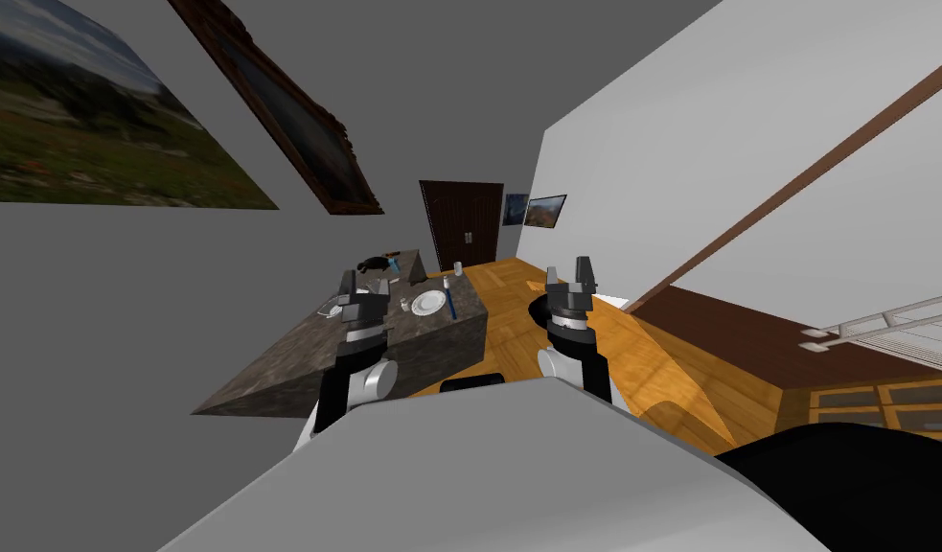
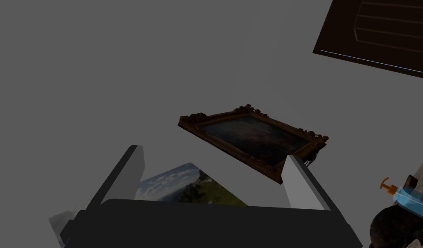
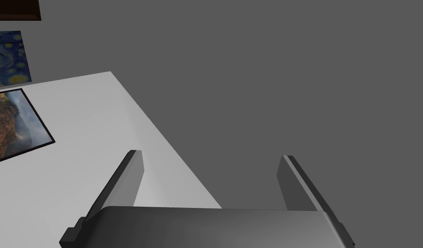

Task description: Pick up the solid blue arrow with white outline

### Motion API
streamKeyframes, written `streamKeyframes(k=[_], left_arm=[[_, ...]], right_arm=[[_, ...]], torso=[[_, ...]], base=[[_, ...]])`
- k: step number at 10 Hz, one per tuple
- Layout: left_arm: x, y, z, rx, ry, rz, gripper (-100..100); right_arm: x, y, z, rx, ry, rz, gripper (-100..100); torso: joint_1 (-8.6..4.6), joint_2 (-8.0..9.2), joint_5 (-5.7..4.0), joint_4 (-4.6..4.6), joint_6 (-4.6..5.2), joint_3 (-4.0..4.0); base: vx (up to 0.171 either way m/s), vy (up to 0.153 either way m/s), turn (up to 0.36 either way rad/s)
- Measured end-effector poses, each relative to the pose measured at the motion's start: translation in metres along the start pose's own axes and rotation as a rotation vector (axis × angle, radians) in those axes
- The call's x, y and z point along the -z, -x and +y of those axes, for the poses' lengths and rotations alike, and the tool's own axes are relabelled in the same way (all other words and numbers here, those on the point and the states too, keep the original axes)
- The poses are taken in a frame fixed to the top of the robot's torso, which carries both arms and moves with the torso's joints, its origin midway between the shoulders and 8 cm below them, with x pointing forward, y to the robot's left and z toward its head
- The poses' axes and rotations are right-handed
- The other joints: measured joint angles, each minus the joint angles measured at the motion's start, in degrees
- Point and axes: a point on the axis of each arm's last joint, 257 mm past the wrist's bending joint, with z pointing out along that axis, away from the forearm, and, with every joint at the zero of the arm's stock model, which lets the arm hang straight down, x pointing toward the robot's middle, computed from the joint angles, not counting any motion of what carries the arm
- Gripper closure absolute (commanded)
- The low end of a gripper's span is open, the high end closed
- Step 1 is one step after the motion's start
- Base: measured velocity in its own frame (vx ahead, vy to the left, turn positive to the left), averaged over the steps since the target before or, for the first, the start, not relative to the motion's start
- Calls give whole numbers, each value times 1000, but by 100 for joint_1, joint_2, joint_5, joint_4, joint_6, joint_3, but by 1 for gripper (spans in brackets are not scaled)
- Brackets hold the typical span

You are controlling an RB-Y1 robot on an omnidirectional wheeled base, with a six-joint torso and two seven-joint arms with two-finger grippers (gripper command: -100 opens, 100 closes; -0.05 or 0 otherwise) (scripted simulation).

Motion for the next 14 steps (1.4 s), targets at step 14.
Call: streamKeyframes(k=[14], left_arm=[[-25,24,84,-125,303,104,-100]], right_arm=[[0,0,0,0,0,0,0]], torso=[[-2,-1,-1,0,1,-1]], base=[[-14,15,-73]])
